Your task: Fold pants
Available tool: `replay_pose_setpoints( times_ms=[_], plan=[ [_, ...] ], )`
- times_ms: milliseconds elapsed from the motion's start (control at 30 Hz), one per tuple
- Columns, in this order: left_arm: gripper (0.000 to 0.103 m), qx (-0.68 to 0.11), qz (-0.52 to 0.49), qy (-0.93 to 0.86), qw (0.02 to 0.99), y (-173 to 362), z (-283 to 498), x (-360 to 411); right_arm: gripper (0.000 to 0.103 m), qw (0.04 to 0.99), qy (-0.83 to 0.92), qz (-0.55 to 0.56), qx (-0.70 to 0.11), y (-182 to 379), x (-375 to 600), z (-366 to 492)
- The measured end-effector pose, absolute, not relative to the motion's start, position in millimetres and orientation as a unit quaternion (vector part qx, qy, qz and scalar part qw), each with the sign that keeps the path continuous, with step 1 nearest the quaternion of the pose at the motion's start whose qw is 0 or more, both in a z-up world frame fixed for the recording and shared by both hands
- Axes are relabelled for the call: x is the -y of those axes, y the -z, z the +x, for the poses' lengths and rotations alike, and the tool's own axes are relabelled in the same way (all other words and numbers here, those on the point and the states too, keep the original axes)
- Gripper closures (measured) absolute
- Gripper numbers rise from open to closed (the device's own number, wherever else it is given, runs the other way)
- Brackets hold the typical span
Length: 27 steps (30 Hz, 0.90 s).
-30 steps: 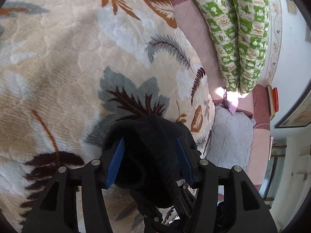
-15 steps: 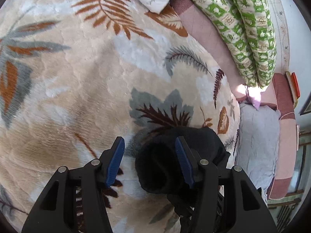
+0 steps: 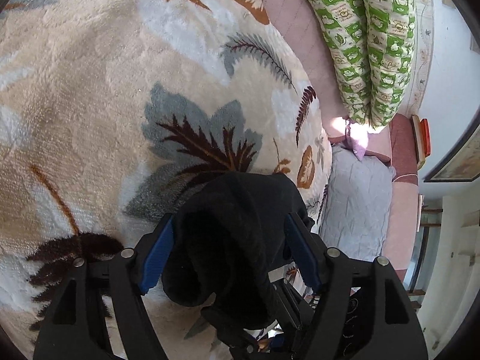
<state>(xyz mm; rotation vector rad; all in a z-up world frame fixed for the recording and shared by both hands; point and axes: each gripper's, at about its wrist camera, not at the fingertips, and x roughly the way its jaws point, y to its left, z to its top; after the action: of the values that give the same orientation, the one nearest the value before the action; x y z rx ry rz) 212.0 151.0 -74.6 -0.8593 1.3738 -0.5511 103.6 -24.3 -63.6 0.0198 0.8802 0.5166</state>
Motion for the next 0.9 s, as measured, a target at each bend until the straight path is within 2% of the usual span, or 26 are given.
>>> replay_pose_setpoints(
  times_ms=[167, 233, 267, 300, 333, 367, 433, 533, 733, 900],
  plan=[
    [0.031, -0.603, -0.381, 0.244, 0.657, 68, 211, -145, 0.045, 0.873, -0.246, -0.016, -0.422, 69, 15, 98],
    [0.046, -0.604, -0.381, 0.231, 0.661, 67, 210, -145, 0.039, 0.876, -0.244, -0.030, -0.416, 73, 10, 94],
    [0.060, -0.607, -0.380, 0.229, 0.659, 68, 210, -144, 0.039, 0.880, -0.238, -0.038, -0.410, 74, 7, 94],
    [0.079, -0.613, -0.383, 0.228, 0.652, 71, 209, -142, 0.039, 0.882, -0.232, -0.047, -0.407, 77, 5, 94],
    [0.085, -0.618, -0.392, 0.227, 0.643, 75, 207, -142, 0.040, 0.883, -0.227, -0.055, -0.406, 79, 2, 94],
    [0.086, -0.616, -0.402, 0.225, 0.639, 76, 206, -142, 0.042, 0.886, -0.221, -0.064, -0.402, 81, -1, 94],
    [0.087, -0.610, -0.413, 0.222, 0.638, 74, 202, -143, 0.060, 0.890, -0.212, -0.069, -0.397, 82, 0, 96],
    [0.087, -0.602, -0.436, 0.229, 0.629, 65, 196, -141, 0.069, 0.890, -0.221, -0.011, -0.398, 74, 18, 98],
    [0.087, -0.586, -0.448, 0.244, 0.629, 31, 186, -119, 0.071, 0.895, -0.234, 0.036, -0.378, 46, 42, 87],
    [0.087, -0.584, -0.426, 0.260, 0.640, 0, 185, -71, 0.071, 0.901, -0.235, 0.082, -0.356, 22, 78, 77]
  ],
)
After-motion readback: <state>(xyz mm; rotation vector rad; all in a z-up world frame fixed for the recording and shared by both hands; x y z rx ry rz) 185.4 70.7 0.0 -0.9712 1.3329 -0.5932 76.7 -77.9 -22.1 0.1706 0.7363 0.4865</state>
